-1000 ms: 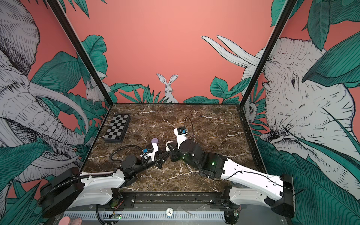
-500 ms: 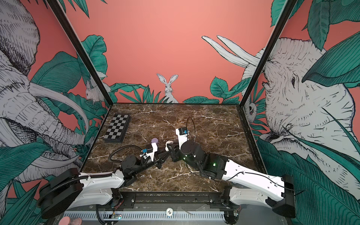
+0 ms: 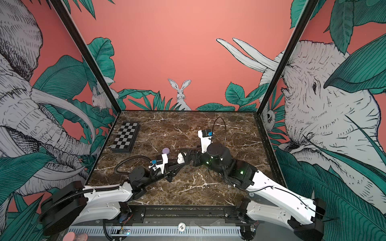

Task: Insert the wireless bluetooth earbuds into the charging case
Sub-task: 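Push the case lid shut with the right gripper, then set the closed case on the table with the left gripper while the right arm withdraws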

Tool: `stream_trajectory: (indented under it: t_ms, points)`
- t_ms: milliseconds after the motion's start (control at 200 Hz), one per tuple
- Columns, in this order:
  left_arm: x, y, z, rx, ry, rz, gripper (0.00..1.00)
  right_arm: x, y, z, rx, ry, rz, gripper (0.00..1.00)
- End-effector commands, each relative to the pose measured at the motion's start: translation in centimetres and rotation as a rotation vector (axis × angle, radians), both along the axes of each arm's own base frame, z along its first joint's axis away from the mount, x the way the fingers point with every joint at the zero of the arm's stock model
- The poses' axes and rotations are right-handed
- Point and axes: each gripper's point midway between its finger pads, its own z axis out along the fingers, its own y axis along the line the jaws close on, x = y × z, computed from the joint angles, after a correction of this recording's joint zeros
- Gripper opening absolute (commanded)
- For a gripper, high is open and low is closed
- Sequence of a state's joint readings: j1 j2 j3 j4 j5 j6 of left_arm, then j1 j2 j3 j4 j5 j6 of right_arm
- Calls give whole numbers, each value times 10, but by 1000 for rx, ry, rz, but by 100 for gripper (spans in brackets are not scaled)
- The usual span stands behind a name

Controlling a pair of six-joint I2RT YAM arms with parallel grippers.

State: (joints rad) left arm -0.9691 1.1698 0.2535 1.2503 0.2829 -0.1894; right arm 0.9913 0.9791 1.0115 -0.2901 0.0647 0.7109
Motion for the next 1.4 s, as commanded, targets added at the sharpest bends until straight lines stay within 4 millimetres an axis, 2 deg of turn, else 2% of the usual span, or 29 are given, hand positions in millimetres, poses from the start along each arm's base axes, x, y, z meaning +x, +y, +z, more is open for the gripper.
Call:
stream_trajectory:
  t_ms: [0, 140, 305, 605, 995, 1110, 1220, 1250, 1345, 1390]
  points:
    - [-14, 1, 29, -89, -24, -76, 0, -16, 21, 6, 111, 67, 146, 98]
    - [-15, 1, 31, -101, -12, -85, 0, -30, 39, 15, 187, 82, 271, 95]
    - [-13, 0, 31, -104, 4, -82, 0, -44, 48, 21, 229, 100, 365, 90]
    - [-1, 3, 23, -110, 54, -26, 0, -63, 45, 40, 287, 87, 451, 87]
    - [21, 1, 2, -98, 189, 4, 0, -77, 23, 62, 309, -9, 466, 86]
    - [34, -3, -12, -52, 266, 47, 0, -61, 4, 57, 229, -46, 330, 87]
    - [57, -5, -44, 47, 455, 146, 0, -34, -29, 41, 62, -58, 107, 89]
    - [60, -5, -47, 72, 491, 159, 0, -28, -37, 37, 26, -62, 63, 90]
    - [72, -4, -63, 113, 597, 226, 0, -15, -50, 21, -50, -39, -28, 90]
    - [82, 0, -76, 126, 675, 272, 0, -10, -53, 12, -82, -23, -58, 90]
